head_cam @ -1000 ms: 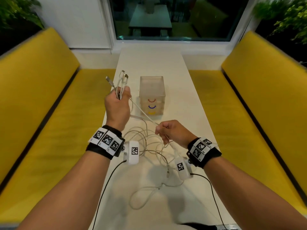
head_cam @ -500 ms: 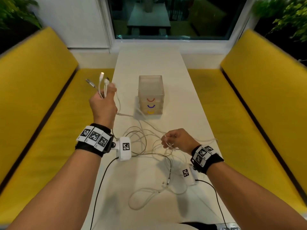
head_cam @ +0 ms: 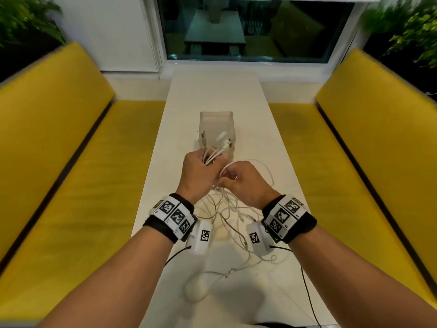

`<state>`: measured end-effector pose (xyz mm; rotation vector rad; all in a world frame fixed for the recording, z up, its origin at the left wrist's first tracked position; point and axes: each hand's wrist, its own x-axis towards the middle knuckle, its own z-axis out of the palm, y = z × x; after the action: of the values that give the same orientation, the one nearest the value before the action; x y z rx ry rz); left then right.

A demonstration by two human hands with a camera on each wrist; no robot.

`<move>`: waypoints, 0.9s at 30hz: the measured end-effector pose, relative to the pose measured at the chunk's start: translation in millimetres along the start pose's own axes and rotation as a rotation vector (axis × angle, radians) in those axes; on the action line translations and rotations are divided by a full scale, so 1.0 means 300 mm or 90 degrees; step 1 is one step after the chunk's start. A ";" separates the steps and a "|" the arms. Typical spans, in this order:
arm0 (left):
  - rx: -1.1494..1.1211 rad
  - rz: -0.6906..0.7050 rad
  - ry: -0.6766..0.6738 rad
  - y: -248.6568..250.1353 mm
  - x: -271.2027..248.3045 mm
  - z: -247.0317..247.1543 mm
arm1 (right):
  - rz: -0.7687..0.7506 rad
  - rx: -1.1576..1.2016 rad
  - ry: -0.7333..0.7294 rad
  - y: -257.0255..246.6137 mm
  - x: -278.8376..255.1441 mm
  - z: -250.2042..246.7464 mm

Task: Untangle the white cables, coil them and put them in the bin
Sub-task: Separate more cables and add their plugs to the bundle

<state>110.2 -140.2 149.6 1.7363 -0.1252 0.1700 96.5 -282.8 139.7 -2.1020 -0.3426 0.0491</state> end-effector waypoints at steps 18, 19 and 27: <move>0.008 -0.112 0.080 -0.072 0.070 -0.074 | 0.065 0.057 -0.141 0.075 -0.029 0.007; -0.026 -0.134 0.115 -0.087 0.089 -0.095 | 0.086 0.069 -0.137 0.096 -0.041 0.012; -0.174 -0.168 0.252 -0.102 0.119 -0.179 | 0.202 0.250 -0.119 0.231 -0.131 0.042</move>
<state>148.4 -81.6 135.3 1.4016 0.3541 0.2843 72.2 -316.5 70.7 -1.7449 -0.0940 0.4651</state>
